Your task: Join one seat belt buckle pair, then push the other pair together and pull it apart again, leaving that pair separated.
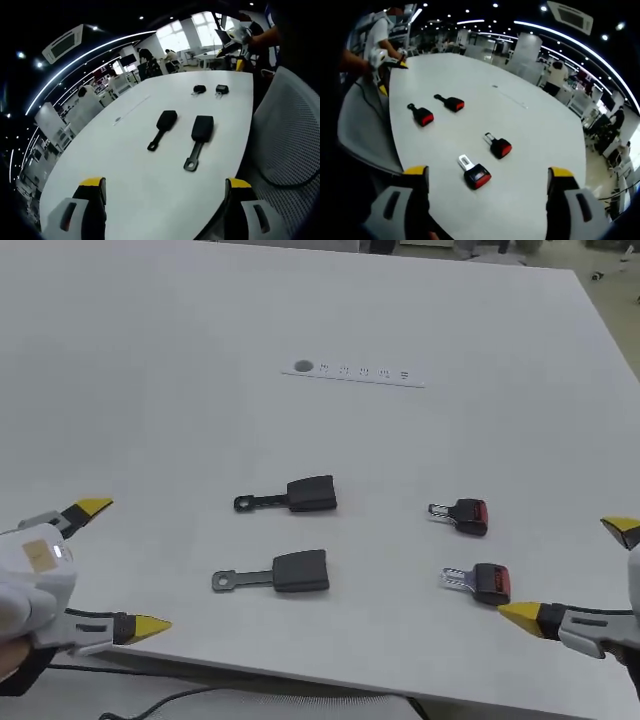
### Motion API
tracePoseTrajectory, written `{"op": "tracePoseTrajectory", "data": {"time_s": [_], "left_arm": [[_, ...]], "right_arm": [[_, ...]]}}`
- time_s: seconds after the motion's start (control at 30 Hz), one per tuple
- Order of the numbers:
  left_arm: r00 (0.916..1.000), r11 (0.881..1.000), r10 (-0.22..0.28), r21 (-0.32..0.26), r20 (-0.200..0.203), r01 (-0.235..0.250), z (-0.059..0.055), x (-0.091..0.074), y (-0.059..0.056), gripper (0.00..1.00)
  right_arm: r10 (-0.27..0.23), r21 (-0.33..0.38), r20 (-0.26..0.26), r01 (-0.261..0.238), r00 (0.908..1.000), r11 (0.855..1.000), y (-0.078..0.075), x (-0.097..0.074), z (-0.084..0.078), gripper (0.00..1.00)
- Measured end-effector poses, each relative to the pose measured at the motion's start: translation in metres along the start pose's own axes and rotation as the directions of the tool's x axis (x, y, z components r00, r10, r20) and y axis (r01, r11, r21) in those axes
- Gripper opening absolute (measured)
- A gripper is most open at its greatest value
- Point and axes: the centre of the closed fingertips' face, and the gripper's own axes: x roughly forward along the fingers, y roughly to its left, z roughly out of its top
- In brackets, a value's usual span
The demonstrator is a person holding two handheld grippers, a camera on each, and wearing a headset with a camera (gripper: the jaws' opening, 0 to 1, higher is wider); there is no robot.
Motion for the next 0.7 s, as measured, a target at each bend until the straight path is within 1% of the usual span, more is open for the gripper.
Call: {"op": "tracePoseTrajectory", "data": {"time_s": [0.03,0.1,0.17,0.23,0.27,0.33,0.43,0.47,0.53,0.6,0.7], "left_arm": [[1.0000,1.000,-0.001,-0.004,-0.004,0.001,0.000,0.000,0.001,1.00],[0.9999,1.000,0.000,-0.011,-0.011,0.000,0.001,-0.001,0.004,1.00],[0.9998,1.000,0.016,0.001,-0.011,-0.016,0.004,-0.002,0.009,1.00],[0.9999,1.000,0.003,-0.018,-0.011,-0.004,0.008,-0.001,0.009,1.00],[0.9999,1.000,0.003,-0.018,-0.011,-0.004,0.009,0.000,0.010,1.00],[0.9999,1.000,-0.010,-0.029,-0.008,0.009,0.013,0.001,0.009,1.00],[0.9996,1.000,-0.025,-0.018,-0.010,0.025,0.018,0.004,0.005,1.00],[0.9995,1.000,-0.025,-0.005,-0.022,0.025,0.019,0.005,0.004,1.00],[0.9985,0.999,-0.021,0.031,-0.050,0.022,0.019,0.008,0.004,1.00],[0.9984,0.999,-0.028,0.032,-0.050,0.029,0.023,0.010,0.003,1.00],[0.9981,0.999,-0.040,0.015,-0.048,0.041,0.029,0.012,0.002,1.00]], "right_arm": [[0.013,-0.011,-0.003,-0.013,0.9999,1.000,0.003,0.000,0.000,0.99],[0.023,-0.028,-0.010,-0.023,0.9997,0.999,0.007,-0.001,0.000,0.99],[0.050,-0.041,-0.007,-0.050,0.9987,0.998,0.012,-0.001,0.001,0.98],[0.054,-0.056,-0.010,-0.055,0.9985,0.997,0.014,-0.001,0.001,0.97],[0.063,-0.076,-0.008,-0.064,0.9980,0.995,0.015,-0.001,0.002,0.96],[0.068,-0.073,-0.012,-0.069,0.9976,0.995,0.015,-0.001,0.003,0.95],[0.075,-0.082,-0.019,-0.076,0.9970,0.994,0.015,-0.002,0.003,0.92],[0.076,-0.087,-0.025,-0.078,0.9968,0.993,0.014,-0.002,0.003,0.92],[0.067,-0.093,-0.058,-0.072,0.9961,0.993,0.010,-0.003,-0.001,0.90],[0.071,-0.100,-0.052,-0.076,0.9961,0.992,0.009,-0.002,0.000,0.86],[0.079,-0.103,-0.054,-0.084,0.9954,0.991,0.007,-0.001,0.001,0.86]]}}
